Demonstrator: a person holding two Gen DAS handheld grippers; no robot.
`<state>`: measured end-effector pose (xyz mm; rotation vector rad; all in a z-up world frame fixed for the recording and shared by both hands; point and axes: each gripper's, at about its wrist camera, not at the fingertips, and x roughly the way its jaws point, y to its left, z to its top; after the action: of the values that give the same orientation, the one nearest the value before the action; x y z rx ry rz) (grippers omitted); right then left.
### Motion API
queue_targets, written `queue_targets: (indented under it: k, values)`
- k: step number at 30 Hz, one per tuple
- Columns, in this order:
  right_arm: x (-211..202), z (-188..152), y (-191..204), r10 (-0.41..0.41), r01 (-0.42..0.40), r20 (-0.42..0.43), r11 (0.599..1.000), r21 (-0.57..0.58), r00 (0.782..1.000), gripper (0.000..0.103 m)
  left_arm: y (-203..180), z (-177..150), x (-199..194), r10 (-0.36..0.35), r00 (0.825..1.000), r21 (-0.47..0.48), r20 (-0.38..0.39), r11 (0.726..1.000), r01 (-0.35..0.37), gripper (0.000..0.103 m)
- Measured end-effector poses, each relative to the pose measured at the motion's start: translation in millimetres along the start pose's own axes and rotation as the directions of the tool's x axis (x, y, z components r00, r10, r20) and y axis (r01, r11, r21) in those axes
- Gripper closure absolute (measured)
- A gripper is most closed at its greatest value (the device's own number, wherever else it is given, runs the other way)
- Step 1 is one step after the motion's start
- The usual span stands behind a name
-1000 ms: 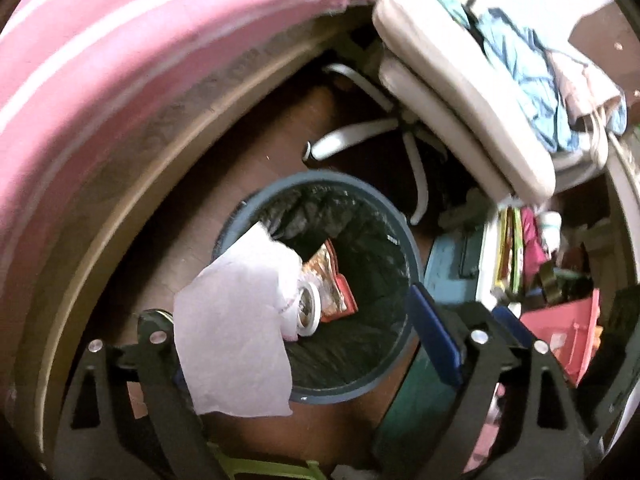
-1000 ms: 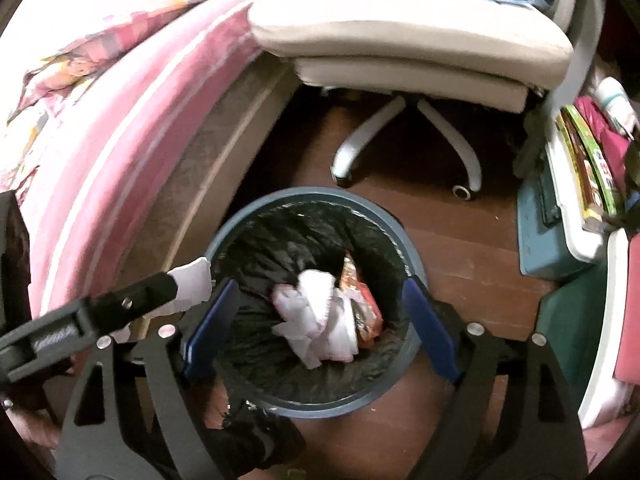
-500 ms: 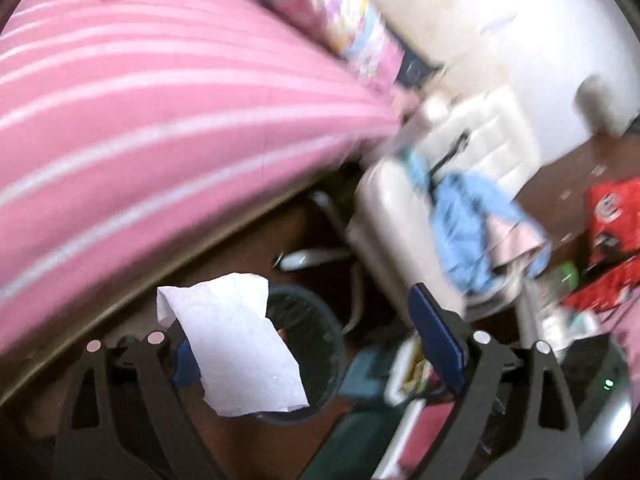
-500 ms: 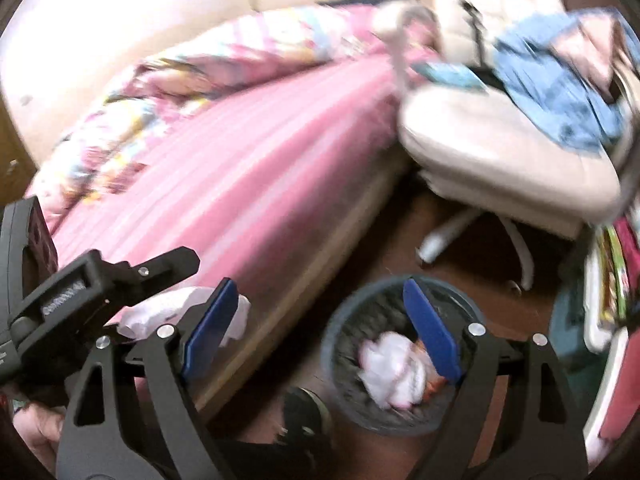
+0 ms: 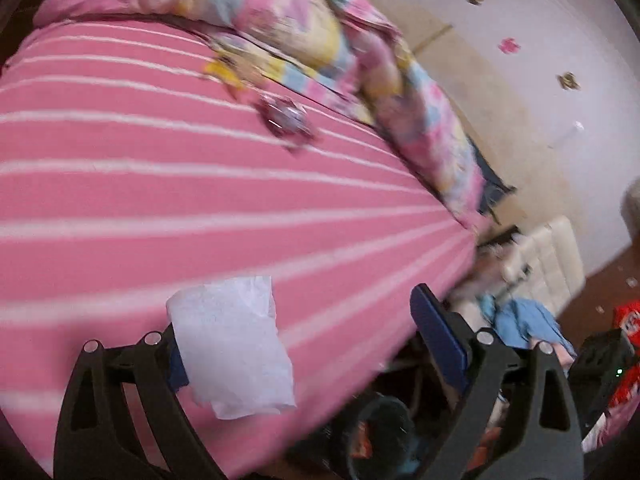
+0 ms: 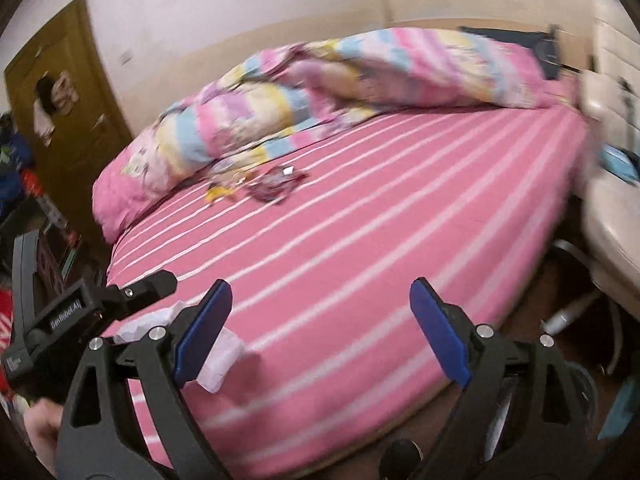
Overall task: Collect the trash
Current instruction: 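Move both tools back over the bed, the tissue still on the left tool, then grasp the yellow-labeled clear plastic bag with the left tool while the right tool grasps the red candy wrapper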
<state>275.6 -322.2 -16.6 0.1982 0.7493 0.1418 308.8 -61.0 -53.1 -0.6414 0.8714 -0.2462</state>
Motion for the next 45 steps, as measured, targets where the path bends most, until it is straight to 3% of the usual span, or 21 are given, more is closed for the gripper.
queue_targets:
  k: [7,11,15,17,20,21,23,24,25,27,29,31,34,36,38,45]
  values:
    - [137,61,32,0.076,-0.080,-0.116,0.996,-0.026,0.990,0.013,45,102,58,0.144,0.989,0.080,0.020,0.986,-0.145,0.013]
    - [230,111,30,0.101,-0.102,-0.257,0.995,0.009,0.961,0.013,50,164,106,0.219,0.975,0.221,0.026,0.950,-0.219,0.013]
    - [305,156,41,0.020,-0.050,-0.333,0.995,-0.082,0.943,0.013,53,230,167,0.337,0.941,0.367,0.018,0.873,-0.320,0.013]
    - [335,170,43,-0.032,-0.008,-0.346,0.994,-0.112,0.938,0.013,56,254,191,0.375,0.927,0.389,0.013,0.852,-0.350,0.013]
    - [381,179,46,-0.072,0.011,-0.416,0.989,-0.148,0.906,0.013,61,278,221,0.412,0.911,0.389,-0.011,0.841,-0.376,0.013]
    - [396,180,49,-0.099,0.026,-0.432,0.985,-0.173,0.897,0.013,64,285,239,0.422,0.904,0.394,-0.066,0.844,-0.365,0.013]
    - [418,177,50,-0.108,0.014,-0.472,0.980,-0.198,0.875,0.013,66,289,260,0.432,0.893,0.403,-0.128,0.845,-0.351,0.025]
    - [424,176,49,-0.117,0.022,-0.477,0.979,-0.201,0.871,0.014,67,288,269,0.453,0.883,0.426,-0.126,0.828,-0.364,0.025]
    - [429,175,46,-0.109,0.017,-0.484,0.981,-0.191,0.868,0.015,67,288,272,0.450,0.885,0.441,-0.116,0.822,-0.361,0.026]
    - [431,171,48,-0.121,0.002,-0.461,0.968,-0.249,0.879,0.019,68,288,273,0.422,0.899,0.442,-0.120,0.833,-0.332,0.032]
    - [425,168,56,-0.119,-0.019,-0.434,0.953,-0.301,0.893,0.029,68,288,269,0.401,0.908,0.436,-0.121,0.843,-0.314,0.048]
    - [419,166,62,-0.131,-0.018,-0.416,0.942,-0.336,0.900,0.056,67,285,264,0.385,0.914,0.429,-0.128,0.852,-0.299,0.053]
    - [407,162,66,-0.103,-0.049,-0.443,0.947,-0.319,0.891,0.086,67,280,257,0.371,0.915,0.425,-0.157,0.862,-0.277,0.058]
    - [398,158,67,-0.094,-0.059,-0.449,0.947,-0.315,0.888,0.095,71,274,248,0.345,0.919,0.403,-0.189,0.881,-0.248,0.062]
    - [384,153,65,-0.058,-0.084,-0.463,0.956,-0.281,0.885,0.097,78,266,232,0.297,0.927,0.357,-0.230,0.912,-0.203,0.069]
    - [301,125,56,0.057,-0.156,-0.485,0.974,-0.166,0.873,0.098,82,219,167,0.174,0.938,0.230,-0.300,0.967,-0.106,0.072]
